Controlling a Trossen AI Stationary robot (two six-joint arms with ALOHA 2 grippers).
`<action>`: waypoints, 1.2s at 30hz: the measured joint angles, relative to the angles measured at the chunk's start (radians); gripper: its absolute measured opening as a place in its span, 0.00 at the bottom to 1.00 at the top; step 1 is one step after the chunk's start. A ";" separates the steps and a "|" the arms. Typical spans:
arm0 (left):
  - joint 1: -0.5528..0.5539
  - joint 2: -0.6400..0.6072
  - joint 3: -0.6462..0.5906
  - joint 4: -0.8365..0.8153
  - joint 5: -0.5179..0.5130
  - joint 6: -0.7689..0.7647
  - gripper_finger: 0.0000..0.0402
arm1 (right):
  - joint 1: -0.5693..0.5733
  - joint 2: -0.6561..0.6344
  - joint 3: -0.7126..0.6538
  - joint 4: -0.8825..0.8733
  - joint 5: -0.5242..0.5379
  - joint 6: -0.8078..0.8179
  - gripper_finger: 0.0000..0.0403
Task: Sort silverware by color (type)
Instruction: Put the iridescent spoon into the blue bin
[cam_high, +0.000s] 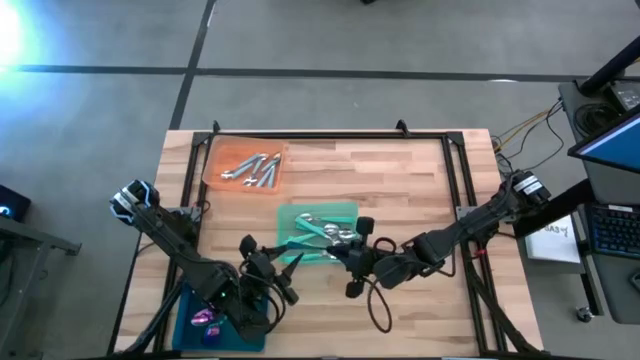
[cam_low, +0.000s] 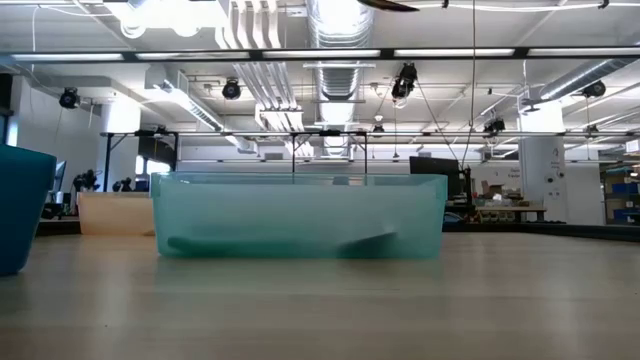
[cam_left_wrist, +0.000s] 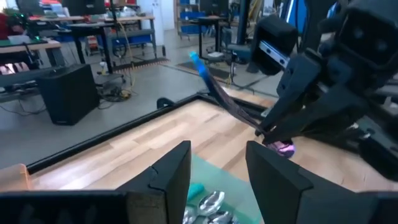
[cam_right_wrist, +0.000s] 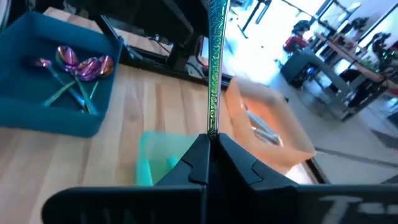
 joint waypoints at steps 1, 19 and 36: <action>0.000 0.000 0.000 0.010 -0.005 0.000 0.35 | 0.000 0.000 0.000 0.001 0.001 -0.011 0.02; 0.007 0.000 0.041 0.098 -0.008 0.049 0.35 | 0.000 0.000 0.001 0.017 -0.008 -0.121 0.02; 0.014 -0.001 0.066 0.091 0.050 0.128 0.03 | 0.001 0.000 0.001 0.013 -0.010 -0.190 0.02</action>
